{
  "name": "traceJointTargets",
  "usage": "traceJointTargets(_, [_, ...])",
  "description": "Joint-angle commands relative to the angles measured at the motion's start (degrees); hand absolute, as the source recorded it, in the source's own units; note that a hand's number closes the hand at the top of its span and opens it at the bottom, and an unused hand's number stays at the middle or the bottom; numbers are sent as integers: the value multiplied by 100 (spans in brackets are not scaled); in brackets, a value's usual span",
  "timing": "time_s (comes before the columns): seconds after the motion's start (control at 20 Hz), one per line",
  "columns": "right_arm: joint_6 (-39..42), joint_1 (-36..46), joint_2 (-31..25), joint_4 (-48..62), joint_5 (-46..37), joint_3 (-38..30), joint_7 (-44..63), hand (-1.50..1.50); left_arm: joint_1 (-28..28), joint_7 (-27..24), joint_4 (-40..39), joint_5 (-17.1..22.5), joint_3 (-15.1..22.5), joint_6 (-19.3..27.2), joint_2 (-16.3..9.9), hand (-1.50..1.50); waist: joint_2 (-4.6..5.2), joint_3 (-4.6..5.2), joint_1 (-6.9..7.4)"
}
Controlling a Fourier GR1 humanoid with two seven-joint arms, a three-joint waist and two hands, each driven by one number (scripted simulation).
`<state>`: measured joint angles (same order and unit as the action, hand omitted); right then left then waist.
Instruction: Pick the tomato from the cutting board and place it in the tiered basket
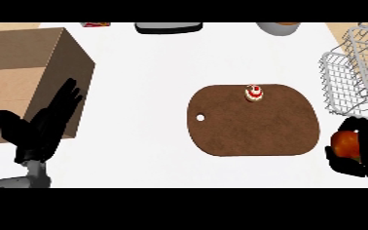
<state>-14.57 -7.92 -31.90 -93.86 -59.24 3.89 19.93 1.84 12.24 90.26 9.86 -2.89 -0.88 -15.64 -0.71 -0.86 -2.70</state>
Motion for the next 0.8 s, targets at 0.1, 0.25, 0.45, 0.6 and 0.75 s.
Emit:
traceJointTargets(0.1, [-286,341,-423,-246,1764,-804,-1451,150,-103,-25,9,45,-12,5,55,0,-95,-25,-37])
traceJointTargets(0.25, [-61,363,-662,-237,2634,-1165,-2148,150,-106,-25,-46,42,-85,11,-6,0,-87,-14,-154])
traceJointTargets(0.45, [673,469,-1109,74,3870,-1740,-3063,150,-83,-69,11,61,-109,-7,-18,0,-37,6,-104])
traceJointTargets(0.6, [1428,551,-1558,490,4778,-2293,-3780,150,-140,-75,37,5,-59,-8,-15,0,-2,25,-54])
traceJointTargets(0.75, [2329,618,-2093,1088,5581,-2871,-4512,150,-193,-41,128,33,-46,-60,-39,0,15,39,51])
